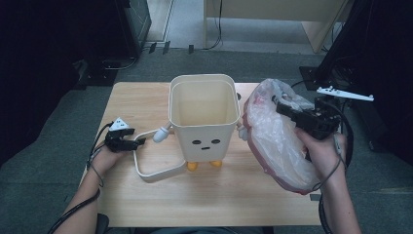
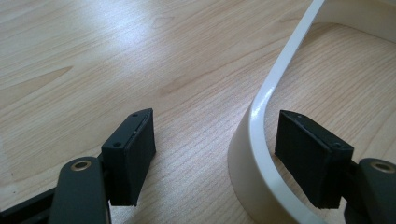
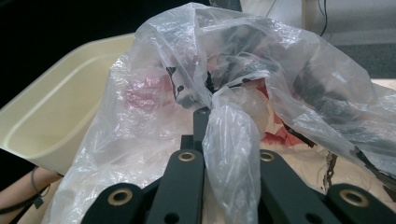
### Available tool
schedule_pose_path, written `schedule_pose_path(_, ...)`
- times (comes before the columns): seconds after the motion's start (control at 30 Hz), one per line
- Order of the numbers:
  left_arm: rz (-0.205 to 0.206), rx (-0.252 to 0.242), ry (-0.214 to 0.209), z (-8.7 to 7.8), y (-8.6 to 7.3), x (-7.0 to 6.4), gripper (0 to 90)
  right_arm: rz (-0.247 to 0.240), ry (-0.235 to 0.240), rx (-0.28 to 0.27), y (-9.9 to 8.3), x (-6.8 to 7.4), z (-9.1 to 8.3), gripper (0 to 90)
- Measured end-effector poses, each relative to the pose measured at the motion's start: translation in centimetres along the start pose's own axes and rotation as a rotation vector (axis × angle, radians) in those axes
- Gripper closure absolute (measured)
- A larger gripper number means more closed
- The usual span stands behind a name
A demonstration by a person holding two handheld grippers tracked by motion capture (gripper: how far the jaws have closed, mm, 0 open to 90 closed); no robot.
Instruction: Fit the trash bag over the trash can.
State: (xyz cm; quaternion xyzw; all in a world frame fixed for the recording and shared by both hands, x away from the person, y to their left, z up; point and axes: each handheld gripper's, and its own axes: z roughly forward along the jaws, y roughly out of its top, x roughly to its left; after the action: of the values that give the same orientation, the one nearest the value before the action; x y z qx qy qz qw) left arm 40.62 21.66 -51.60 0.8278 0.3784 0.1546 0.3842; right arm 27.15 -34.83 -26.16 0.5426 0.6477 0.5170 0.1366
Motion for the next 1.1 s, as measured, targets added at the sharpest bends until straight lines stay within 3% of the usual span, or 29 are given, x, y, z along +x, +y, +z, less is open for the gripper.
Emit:
schedule_pose_path(0.33,0.003,0.002,0.004,0.0,0.0,-0.1,29.0,-0.031,0.036,-0.03,2.4,2.5,-0.7,87.6)
schedule_pose_path(0.53,0.005,0.003,0.006,0.0,0.0,-0.1,29.0,-0.045,0.086,-0.046,4.1,4.1,-0.7,87.6)
schedule_pose_path(1.1,0.002,0.002,0.005,0.0,0.0,-0.1,29.0,-0.079,0.189,0.009,7.1,9.0,3.9,87.6)
